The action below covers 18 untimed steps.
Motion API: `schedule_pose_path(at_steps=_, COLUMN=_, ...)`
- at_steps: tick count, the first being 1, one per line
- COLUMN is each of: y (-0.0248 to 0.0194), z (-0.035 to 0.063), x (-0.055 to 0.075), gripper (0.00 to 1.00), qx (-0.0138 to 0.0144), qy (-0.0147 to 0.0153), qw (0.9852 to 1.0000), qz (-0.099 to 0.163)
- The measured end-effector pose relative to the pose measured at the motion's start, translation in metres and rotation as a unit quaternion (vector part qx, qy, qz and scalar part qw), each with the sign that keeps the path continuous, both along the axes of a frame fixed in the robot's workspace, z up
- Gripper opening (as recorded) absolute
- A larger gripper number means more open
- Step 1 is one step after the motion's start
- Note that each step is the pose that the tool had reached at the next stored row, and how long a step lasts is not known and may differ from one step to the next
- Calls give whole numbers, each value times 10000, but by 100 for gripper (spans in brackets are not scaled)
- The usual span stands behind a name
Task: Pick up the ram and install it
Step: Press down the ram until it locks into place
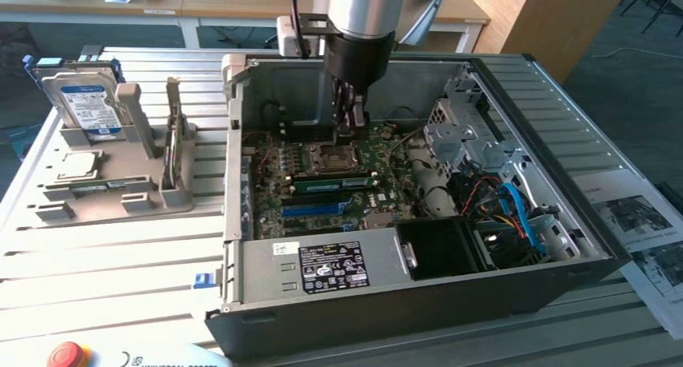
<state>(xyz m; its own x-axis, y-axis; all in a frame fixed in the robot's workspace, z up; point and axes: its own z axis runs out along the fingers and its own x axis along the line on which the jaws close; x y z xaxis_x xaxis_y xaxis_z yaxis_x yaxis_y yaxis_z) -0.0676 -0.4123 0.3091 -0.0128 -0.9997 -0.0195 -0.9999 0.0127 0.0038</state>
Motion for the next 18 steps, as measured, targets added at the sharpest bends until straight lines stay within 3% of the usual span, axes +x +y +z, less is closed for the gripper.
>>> schedule_pose_path(at_steps=7, y=0, z=87, x=1, gripper=10, qx=-10, qy=0, qw=10000, qz=1)
schedule_pose_path(at_steps=18, y=0, z=89, x=0, gripper=10, qx=-11, qy=0, qw=10000, qz=-5)
